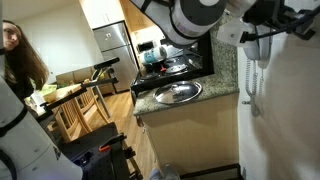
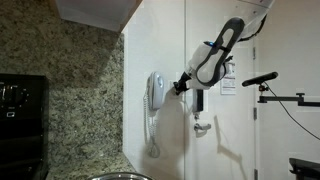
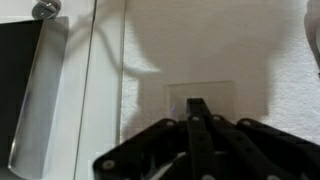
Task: Turn off the light switch
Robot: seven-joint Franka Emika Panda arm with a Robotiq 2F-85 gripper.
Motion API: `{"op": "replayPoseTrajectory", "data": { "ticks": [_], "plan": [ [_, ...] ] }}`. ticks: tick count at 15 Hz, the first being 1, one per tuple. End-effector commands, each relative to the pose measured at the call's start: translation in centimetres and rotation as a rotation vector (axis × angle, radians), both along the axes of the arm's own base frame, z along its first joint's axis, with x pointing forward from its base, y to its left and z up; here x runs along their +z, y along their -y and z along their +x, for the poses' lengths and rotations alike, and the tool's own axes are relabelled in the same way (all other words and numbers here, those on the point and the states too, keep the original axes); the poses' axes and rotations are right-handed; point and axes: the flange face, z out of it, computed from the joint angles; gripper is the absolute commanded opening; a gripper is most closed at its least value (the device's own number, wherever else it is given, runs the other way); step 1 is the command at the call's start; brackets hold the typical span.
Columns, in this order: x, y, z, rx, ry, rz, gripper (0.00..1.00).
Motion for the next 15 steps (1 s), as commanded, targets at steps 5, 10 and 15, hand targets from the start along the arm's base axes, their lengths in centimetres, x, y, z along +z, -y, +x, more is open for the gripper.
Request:
{"op": "replayPoseTrajectory", "data": {
  "ticks": [5, 10, 15],
  "plan": [
    [1.1, 0.3, -0.3, -0.014, 0.04, -0.023, 0.0],
    [2.5, 1.0, -1.6, -0.041, 0.088, -0.039, 0.0],
    [4.0, 2.2, -3.1, -0.076, 0.149, -0.062, 0.0]
  ]
}}
